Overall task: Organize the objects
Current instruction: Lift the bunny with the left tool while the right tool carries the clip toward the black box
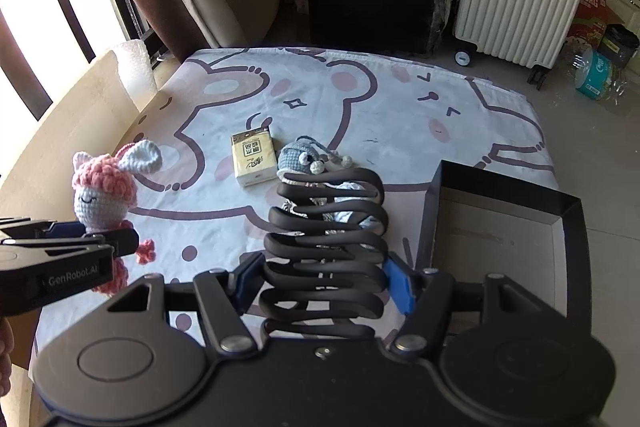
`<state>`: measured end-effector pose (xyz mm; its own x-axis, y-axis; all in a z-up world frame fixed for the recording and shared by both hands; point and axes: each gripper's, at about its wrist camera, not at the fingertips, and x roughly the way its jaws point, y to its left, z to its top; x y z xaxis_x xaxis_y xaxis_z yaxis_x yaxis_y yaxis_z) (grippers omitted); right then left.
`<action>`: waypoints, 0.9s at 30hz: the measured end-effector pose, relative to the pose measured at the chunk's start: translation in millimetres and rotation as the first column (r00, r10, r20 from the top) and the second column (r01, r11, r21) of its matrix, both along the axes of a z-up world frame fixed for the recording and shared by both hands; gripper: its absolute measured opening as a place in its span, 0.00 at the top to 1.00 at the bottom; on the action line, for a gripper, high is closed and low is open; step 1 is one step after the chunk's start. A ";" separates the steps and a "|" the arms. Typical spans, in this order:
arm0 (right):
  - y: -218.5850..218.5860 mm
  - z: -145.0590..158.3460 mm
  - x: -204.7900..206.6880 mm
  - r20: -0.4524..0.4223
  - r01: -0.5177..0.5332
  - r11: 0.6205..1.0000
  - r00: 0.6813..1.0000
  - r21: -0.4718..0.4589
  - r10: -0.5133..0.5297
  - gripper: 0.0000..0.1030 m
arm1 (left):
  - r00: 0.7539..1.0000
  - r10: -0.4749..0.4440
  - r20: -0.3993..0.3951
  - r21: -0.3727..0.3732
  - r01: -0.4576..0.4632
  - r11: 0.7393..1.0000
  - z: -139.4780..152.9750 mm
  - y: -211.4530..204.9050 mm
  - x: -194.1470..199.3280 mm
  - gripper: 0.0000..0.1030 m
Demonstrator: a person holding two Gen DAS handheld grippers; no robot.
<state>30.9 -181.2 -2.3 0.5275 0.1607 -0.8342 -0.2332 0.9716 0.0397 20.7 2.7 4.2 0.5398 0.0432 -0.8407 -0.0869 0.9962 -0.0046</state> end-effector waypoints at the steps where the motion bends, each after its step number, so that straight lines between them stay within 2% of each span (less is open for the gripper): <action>1: -1.5 1.7 -1.2 0.003 0.005 1.000 1.000 -0.001 -0.005 0.37 | 1.000 -0.003 0.006 -0.002 0.003 1.000 2.1 -1.0 -1.5 0.63; 9: -16.8 13.3 -10.3 0.026 0.046 0.999 0.999 0.000 -0.046 0.37 | 0.998 -0.029 0.047 -0.008 0.030 1.000 16.4 -12.3 -11.8 0.63; 27: -50.0 18.5 -20.0 0.064 0.128 0.992 0.990 0.007 -0.128 0.37 | 0.997 -0.041 0.063 -0.038 0.043 0.998 22.1 -26.4 -15.1 0.63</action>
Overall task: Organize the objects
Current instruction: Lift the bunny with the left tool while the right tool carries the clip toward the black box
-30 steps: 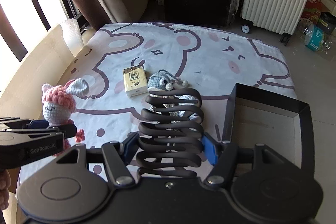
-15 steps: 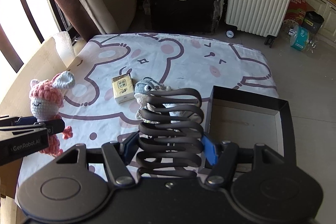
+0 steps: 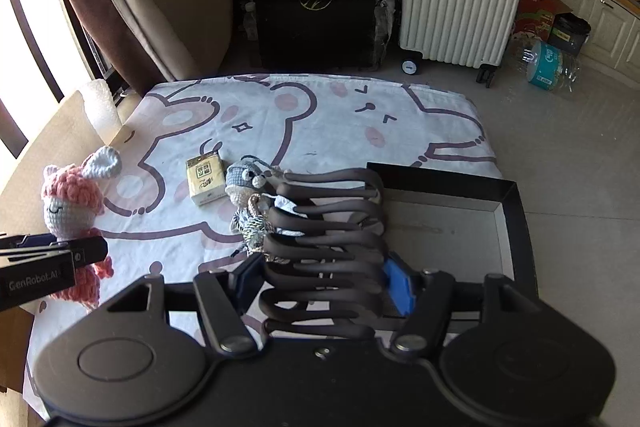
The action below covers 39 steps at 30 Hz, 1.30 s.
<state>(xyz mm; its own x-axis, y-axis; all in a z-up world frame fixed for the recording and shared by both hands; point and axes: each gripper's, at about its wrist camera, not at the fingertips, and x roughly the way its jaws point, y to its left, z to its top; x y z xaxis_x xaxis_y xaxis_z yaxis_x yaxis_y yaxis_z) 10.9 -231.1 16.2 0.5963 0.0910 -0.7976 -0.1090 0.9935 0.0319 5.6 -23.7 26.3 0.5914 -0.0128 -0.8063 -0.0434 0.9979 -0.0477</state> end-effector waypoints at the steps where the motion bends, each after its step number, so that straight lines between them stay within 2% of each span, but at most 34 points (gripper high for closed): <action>1: -1.1 0.3 0.8 0.002 0.002 1.000 1.000 0.003 -0.002 0.37 | 1.000 0.003 -0.001 -0.010 -0.003 1.000 0.9 0.1 0.8 0.63; 10: -17.9 12.5 8.1 0.061 0.035 0.999 0.998 0.008 -0.035 0.37 | 0.999 -0.045 0.018 -0.019 0.045 0.999 21.0 -30.7 17.9 0.63; 17: -50.0 14.1 14.7 0.088 0.101 0.994 0.991 0.033 -0.104 0.37 | 0.990 -0.138 0.027 -0.006 0.138 0.990 30.8 -88.4 40.6 0.63; 20: -67.6 10.1 18.4 0.092 0.141 0.989 0.985 0.052 -0.145 0.37 | 0.984 -0.176 0.030 -0.021 0.176 0.984 29.1 -113.5 48.1 0.63; 27: -103.5 -3.7 26.2 0.076 0.241 0.967 0.966 0.077 -0.247 0.37 | 0.966 -0.255 0.032 -0.087 0.257 0.963 11.8 -157.5 60.9 0.63; 31: -120.0 -14.5 30.3 0.069 0.287 0.956 0.954 0.068 -0.291 0.37 | 0.960 -0.279 0.013 -0.131 0.278 0.952 -7.6 -168.1 68.6 0.63; 36: -142.3 -33.0 37.3 0.060 0.334 0.941 0.939 0.057 -0.337 0.37 | 0.957 -0.289 -0.011 -0.221 0.279 0.934 -32.8 -174.9 80.1 0.63; 39: -150.0 -44.0 41.7 0.037 0.352 0.934 0.934 0.054 -0.355 0.37 | 0.953 -0.303 -0.008 -0.237 0.292 0.927 -43.1 -181.5 85.5 0.63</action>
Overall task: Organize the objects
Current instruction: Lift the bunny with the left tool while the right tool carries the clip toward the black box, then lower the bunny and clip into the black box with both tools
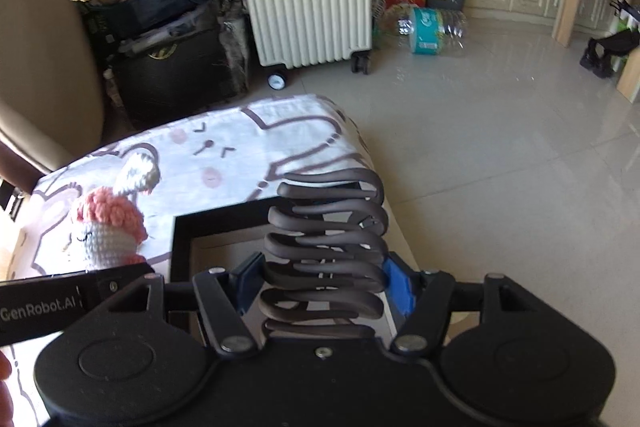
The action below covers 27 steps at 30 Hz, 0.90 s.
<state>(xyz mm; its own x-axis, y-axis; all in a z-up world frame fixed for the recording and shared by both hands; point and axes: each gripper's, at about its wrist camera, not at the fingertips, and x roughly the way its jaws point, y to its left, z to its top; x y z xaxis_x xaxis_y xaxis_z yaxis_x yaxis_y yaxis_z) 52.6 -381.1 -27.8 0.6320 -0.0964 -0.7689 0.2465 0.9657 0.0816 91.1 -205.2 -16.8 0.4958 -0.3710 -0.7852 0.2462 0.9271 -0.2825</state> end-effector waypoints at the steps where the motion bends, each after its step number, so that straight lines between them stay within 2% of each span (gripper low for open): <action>1: -1.3 -3.4 1.4 -0.009 0.003 1.000 1.000 -0.001 -0.003 0.37 | 1.000 -0.002 -0.004 -0.004 0.002 1.000 -3.5 -1.5 2.6 0.63; 7: -5.2 -19.6 5.8 -0.055 0.009 1.000 0.998 -0.018 -0.010 0.37 | 0.999 0.000 -0.052 -0.035 -0.002 0.999 -23.2 -6.2 16.2 0.63; 14: -4.0 -36.8 12.8 -0.093 -0.008 1.000 0.996 -0.012 0.007 0.37 | 0.990 -0.014 -0.139 -0.004 0.014 1.000 -50.9 -12.1 24.4 0.63; 21: 0.0 -53.1 19.9 -0.150 -0.017 1.000 0.989 -0.002 0.016 0.37 | 0.989 -0.020 -0.150 -0.004 0.019 1.000 -59.9 -12.6 23.2 0.63; 25: 0.3 -61.7 21.3 -0.178 -0.028 1.000 0.984 -0.008 0.026 0.37 | 0.978 -0.006 -0.207 0.011 0.009 1.000 -70.0 -13.1 19.7 0.69; 27: 0.3 -65.7 21.4 -0.188 -0.033 0.999 0.982 -0.012 0.030 0.37 | 0.979 -0.011 -0.202 0.016 0.015 1.000 -70.8 -14.5 18.3 0.70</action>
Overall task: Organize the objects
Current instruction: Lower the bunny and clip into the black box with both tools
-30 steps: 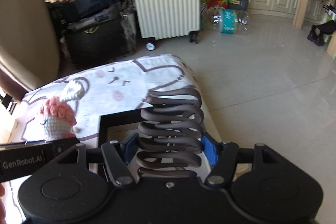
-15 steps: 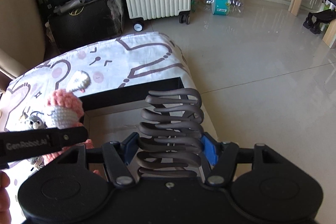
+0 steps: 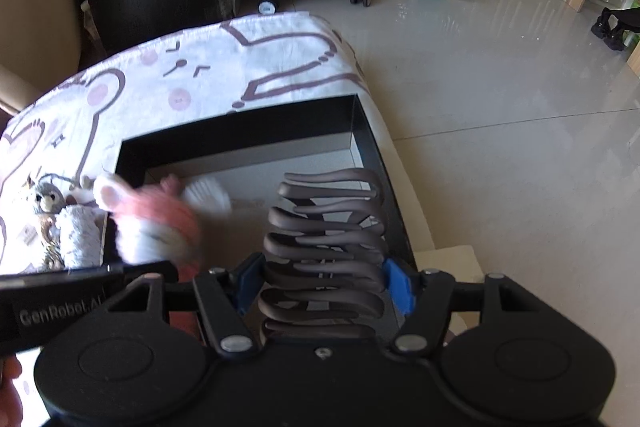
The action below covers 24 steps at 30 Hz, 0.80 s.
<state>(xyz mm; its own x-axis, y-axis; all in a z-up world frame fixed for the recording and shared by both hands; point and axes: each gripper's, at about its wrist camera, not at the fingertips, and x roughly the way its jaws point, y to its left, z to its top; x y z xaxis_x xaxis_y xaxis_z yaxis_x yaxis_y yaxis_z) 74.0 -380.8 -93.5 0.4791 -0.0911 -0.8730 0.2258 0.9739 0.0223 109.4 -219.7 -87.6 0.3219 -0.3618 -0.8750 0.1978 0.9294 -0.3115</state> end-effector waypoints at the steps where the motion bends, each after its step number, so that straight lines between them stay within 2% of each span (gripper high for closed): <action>1: -0.2 -1.8 0.2 -0.005 -0.001 1.000 1.000 0.000 0.001 0.37 | 1.000 -0.004 0.002 0.008 0.004 1.000 0.9 -0.7 -0.5 0.70; 4: -0.4 -6.0 1.2 -0.018 0.000 1.000 1.000 -0.005 0.000 0.37 | 1.000 0.002 0.001 0.016 -0.002 1.000 2.8 1.0 -0.9 0.70; 11: 5.6 -13.2 5.6 -0.033 -0.025 1.000 0.999 -0.006 0.024 0.37 | 0.998 0.022 0.058 -0.009 -0.021 1.000 25.0 13.6 0.4 0.56; 15: 17.3 -18.6 11.3 -0.040 -0.063 0.998 0.997 -0.003 0.062 0.37 | 0.994 0.029 0.101 0.023 -0.032 0.999 34.0 21.5 0.6 0.52; 24: 39.9 -30.4 21.7 -0.047 -0.125 0.992 0.991 0.029 0.126 0.37 | 0.997 0.062 0.045 0.052 -0.064 0.997 22.8 45.6 10.7 0.51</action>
